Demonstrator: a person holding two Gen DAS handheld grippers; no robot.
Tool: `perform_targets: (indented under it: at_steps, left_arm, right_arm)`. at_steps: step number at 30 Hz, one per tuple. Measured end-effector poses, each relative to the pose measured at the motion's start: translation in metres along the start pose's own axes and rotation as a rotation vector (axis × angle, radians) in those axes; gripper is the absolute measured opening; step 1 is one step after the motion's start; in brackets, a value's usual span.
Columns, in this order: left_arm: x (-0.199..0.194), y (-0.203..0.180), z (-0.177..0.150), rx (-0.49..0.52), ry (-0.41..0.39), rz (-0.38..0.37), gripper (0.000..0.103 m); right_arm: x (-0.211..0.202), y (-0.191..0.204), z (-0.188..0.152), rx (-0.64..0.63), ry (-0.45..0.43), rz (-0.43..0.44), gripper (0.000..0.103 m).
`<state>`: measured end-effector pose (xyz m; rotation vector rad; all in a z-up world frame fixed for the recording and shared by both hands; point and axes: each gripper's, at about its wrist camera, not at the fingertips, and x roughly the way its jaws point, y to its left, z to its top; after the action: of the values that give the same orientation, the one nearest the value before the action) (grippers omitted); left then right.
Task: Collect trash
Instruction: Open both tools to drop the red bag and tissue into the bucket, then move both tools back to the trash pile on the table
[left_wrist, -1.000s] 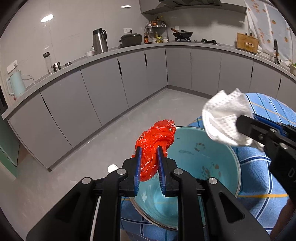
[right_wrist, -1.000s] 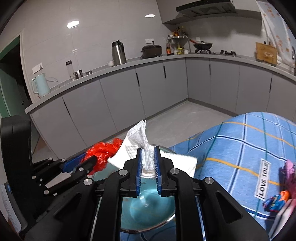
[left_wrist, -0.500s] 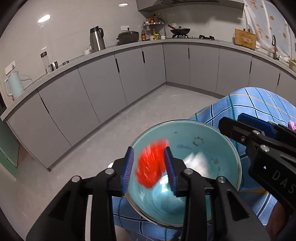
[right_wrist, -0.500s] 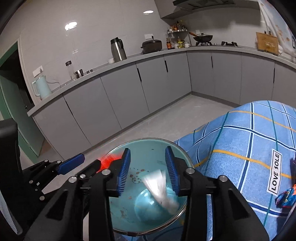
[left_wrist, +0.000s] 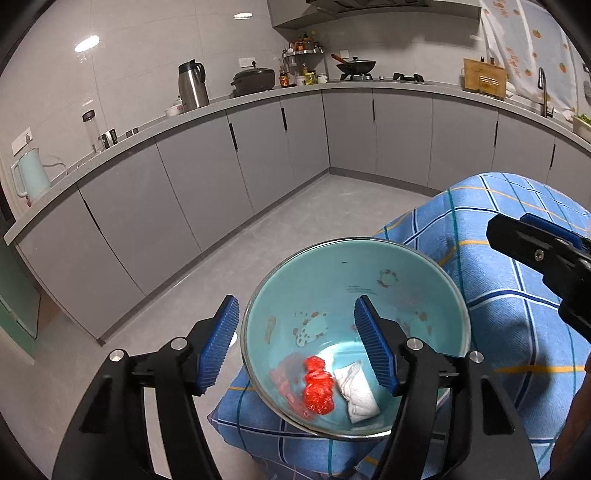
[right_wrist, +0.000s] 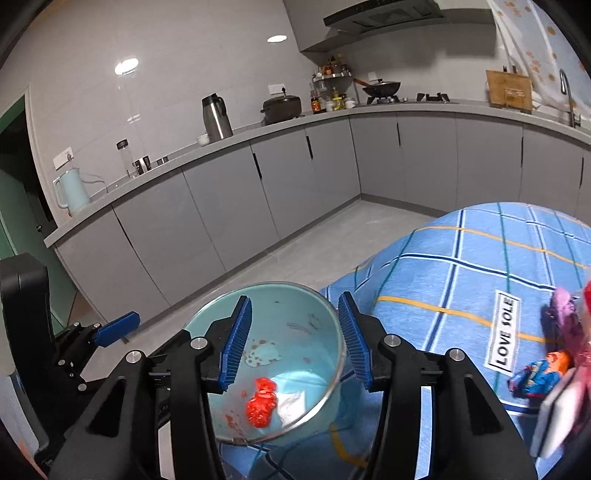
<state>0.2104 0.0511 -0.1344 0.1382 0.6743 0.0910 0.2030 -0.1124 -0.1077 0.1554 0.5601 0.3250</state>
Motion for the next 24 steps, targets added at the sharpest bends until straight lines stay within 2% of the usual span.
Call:
perform_targets:
  at_steps: [5, 12, 24]
  left_arm:
    - [-0.013, -0.007, 0.001, 0.01, -0.019, -0.002, 0.066]
    - [-0.027, -0.026, 0.004, 0.042, -0.043, -0.021, 0.074]
    - [-0.056, -0.1, 0.004, 0.151, -0.08, -0.146, 0.077]
  right_arm:
    - [-0.017, -0.008, -0.002, 0.006, -0.018, -0.038, 0.049]
    - [-0.046, -0.027, -0.006, 0.009, -0.05, -0.095, 0.051]
    - [-0.116, -0.077, -0.02, 0.028, -0.126, -0.264, 0.057]
